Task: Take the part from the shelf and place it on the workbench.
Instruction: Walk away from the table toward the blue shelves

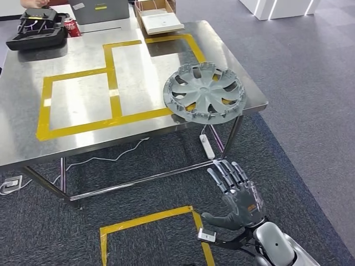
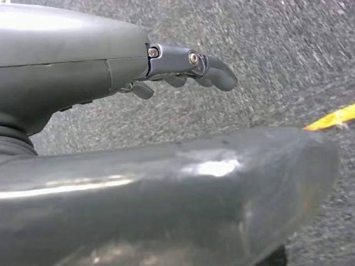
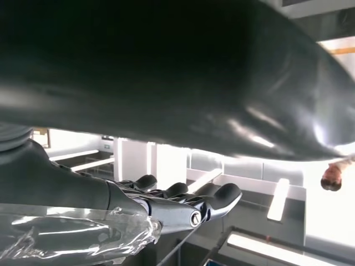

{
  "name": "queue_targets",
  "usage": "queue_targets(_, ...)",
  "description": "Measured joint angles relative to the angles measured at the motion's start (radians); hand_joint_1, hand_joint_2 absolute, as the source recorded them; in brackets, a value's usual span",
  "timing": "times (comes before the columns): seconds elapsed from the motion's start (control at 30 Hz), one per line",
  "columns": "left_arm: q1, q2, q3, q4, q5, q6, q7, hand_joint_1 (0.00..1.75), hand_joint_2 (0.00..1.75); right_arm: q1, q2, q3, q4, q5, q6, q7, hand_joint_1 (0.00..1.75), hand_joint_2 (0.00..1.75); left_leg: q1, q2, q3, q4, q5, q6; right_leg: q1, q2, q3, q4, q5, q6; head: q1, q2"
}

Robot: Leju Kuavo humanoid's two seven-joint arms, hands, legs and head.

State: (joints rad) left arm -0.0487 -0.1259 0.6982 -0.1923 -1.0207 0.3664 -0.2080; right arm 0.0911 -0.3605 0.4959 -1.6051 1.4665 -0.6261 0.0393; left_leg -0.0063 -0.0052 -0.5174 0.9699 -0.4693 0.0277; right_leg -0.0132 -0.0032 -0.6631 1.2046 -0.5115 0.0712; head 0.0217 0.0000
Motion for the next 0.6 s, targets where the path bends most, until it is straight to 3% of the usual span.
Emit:
queue_targets(0.07,0.000,0.000,0.000,0.000,-0.002,0.003,0.000,0.00,0.00,-0.001,0.000,0.001,0.000,-0.002,0.000,0.000,0.00,0.00,-0.003,0.000,-0.005,0.001,0.004,-0.004,0.006,0.000,0.093,-0.145,0.035,-0.013,0.000,0.000)
queue_targets(0.13,-0.001,0.000,0.000,0.000,-0.003,0.004,0.000,0.00,0.00,-0.002,0.001,0.002,0.001,-0.003,0.000,0.000,0.00,0.00,-0.008,0.000,-0.012,0.006,0.007,-0.004,0.009,0.001,0.132,-0.213,0.043,-0.017,-0.001,0.000)
queue_targets(0.23,-0.002,0.001,0.001,0.000,-0.005,0.005,0.000,0.00,0.00,0.000,0.002,0.006,0.002,-0.005,0.001,0.000,0.00,0.00,-0.008,0.000,-0.022,0.007,0.017,0.001,0.011,0.002,0.125,-0.216,0.052,-0.019,-0.002,0.000)
queue_targets(0.43,-0.002,-0.001,0.001,0.000,-0.012,0.008,0.002,0.00,0.00,-0.001,0.005,0.012,0.011,-0.019,0.008,-0.002,0.00,0.00,-0.001,0.000,-0.034,0.001,0.031,-0.019,0.019,0.001,0.110,-0.214,0.062,-0.033,-0.002,0.000)
queue_targets(0.6,-0.002,0.000,0.001,0.000,-0.012,0.008,0.012,0.00,0.00,0.001,0.017,0.021,0.024,-0.035,0.006,-0.004,0.00,0.00,-0.004,0.000,-0.045,0.007,0.034,-0.012,0.015,0.001,0.103,-0.215,0.070,-0.025,-0.002,0.000)
